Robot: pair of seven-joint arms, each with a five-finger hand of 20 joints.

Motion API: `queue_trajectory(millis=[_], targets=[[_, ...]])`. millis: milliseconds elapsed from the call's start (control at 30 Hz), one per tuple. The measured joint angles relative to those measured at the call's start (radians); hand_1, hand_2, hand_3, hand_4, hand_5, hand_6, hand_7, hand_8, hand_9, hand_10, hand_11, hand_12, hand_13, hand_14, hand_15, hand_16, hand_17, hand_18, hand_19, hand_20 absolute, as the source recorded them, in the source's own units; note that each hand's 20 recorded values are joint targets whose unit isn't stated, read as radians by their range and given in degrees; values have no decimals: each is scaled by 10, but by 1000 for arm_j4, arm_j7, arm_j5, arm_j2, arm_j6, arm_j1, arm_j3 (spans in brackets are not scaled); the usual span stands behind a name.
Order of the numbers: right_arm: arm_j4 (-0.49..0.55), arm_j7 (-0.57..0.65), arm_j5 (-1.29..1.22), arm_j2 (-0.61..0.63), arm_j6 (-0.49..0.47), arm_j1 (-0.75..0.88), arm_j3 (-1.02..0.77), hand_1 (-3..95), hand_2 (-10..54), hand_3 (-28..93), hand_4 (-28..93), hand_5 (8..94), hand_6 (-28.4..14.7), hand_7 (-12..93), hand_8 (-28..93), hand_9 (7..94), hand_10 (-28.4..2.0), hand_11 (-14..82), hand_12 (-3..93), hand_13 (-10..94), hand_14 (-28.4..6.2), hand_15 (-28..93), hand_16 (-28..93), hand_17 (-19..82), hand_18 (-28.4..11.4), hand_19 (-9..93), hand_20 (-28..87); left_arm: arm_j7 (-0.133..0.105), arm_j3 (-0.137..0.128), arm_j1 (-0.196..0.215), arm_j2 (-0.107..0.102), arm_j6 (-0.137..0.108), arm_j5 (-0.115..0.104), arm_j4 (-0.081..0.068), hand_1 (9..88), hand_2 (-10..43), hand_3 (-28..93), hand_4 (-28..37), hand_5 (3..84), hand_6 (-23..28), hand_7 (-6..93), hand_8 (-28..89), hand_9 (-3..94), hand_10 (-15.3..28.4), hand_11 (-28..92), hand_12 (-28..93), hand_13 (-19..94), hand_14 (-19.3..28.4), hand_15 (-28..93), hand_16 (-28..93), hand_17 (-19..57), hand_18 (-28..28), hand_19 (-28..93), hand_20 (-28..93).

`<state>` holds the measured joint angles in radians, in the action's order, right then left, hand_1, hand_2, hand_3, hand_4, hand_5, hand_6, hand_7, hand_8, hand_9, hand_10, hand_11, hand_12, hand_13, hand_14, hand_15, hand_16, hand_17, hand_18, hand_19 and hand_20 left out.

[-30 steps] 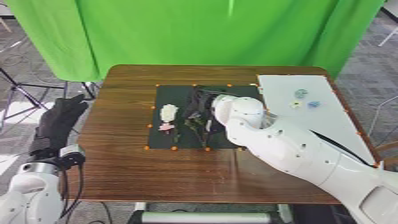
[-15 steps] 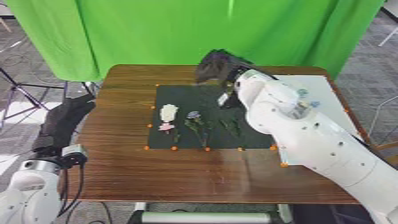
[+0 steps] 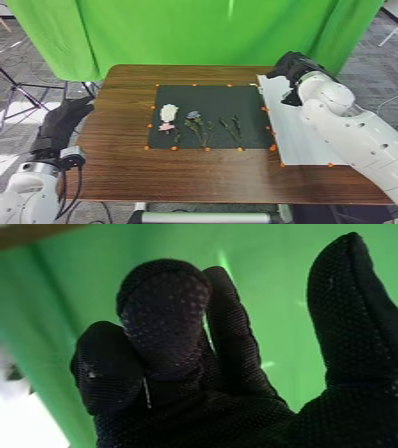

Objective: Arrange flowers

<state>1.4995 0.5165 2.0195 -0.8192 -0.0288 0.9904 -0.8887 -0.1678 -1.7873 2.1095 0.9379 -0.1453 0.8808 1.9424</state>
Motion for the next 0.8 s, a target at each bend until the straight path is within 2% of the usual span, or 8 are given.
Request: queue_trajectory(millis=[167,333,367,433,500,567,633,800], targets=[[-7,18,25,20,-20,75,-38,296,-95,624,-140,547,0,111,-75,620,-147,84,147,906,-34,516,273,595,-144,932,464,1,0,-2,0,1,0,-1,226,138,623,-282,455,34,129,-72,443,143,178,88,307,150,77,0,38,82,49,130],[-13,26,24,33,-43,138,-72,298,-95,625,-141,549,-1,113,-76,619,-146,85,148,904,-35,517,271,591,-145,932,462,5,-4,-1,0,10,8,-1,355,41,621,-193,454,31,139,-75,445,136,183,88,313,147,80,0,44,83,55,134],[-14,28,22,33,-47,150,-82,298,-95,624,-141,550,-1,113,-77,620,-146,85,148,903,-35,517,271,590,-145,932,462,5,-9,-1,2,21,14,-1,361,33,621,-181,453,28,146,-76,448,135,186,89,315,146,82,0,44,83,54,134],[-16,30,18,35,-54,172,-99,299,-95,626,-141,550,-1,113,-77,619,-147,84,148,901,-36,517,271,588,-147,932,461,5,-23,-1,6,62,32,-5,366,19,608,-161,453,27,152,-79,449,133,188,89,316,145,83,-1,44,83,53,134],[-16,32,14,37,-59,191,-112,301,-95,630,-140,552,-2,113,-77,619,-147,84,147,898,-36,518,271,586,-147,932,459,5,-37,0,11,113,59,-8,356,-1,605,-152,453,27,157,-81,449,133,190,90,316,145,83,0,44,83,48,133],[-16,33,10,38,-63,206,-122,311,-95,633,-141,552,-3,113,-77,619,-146,84,148,898,-36,519,270,585,-146,932,458,4,-42,0,13,141,90,-8,354,-5,604,-151,453,27,158,-81,449,133,190,90,316,145,83,0,44,83,45,134],[-13,33,10,38,-63,215,-132,349,-95,636,-144,553,-1,116,-76,620,-143,85,148,898,-36,520,268,585,-146,932,456,4,-42,0,13,142,102,-8,347,-8,609,-147,455,28,157,-82,449,133,190,90,316,146,83,1,43,82,43,134],[-4,39,6,39,-60,228,-143,529,-95,670,-170,575,4,155,-89,642,-128,91,153,908,-21,520,261,601,-125,932,434,3,-41,2,14,132,95,-7,329,-10,609,-147,456,30,153,-81,448,133,190,91,314,146,82,2,42,83,38,134]])
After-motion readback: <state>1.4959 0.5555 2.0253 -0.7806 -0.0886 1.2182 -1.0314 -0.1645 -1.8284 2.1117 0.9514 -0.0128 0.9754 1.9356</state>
